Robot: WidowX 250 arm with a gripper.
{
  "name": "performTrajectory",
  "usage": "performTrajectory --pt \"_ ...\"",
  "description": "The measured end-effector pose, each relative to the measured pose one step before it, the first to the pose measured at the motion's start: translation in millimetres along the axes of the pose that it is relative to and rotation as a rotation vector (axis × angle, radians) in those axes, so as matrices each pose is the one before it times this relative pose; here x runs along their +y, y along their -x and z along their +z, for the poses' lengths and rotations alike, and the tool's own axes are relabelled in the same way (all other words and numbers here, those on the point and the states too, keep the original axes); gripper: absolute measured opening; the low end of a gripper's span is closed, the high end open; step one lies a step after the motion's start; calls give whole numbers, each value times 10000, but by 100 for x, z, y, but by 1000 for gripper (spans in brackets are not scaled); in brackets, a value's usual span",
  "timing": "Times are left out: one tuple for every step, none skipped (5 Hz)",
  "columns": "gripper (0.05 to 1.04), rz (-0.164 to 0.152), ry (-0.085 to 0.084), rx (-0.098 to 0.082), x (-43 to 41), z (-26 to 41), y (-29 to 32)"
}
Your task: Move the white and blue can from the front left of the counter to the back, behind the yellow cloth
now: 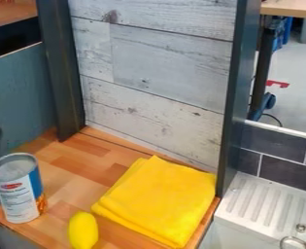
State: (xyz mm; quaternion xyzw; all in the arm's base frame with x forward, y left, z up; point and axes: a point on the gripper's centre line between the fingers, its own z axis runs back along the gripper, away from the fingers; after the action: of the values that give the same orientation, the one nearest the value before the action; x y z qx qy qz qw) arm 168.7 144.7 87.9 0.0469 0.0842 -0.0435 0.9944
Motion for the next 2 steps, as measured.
performTrajectory --pt "1001 -339 71 -704 883 -292 -938" --pt "1001 -198 -38 -212 309 -863 -769"
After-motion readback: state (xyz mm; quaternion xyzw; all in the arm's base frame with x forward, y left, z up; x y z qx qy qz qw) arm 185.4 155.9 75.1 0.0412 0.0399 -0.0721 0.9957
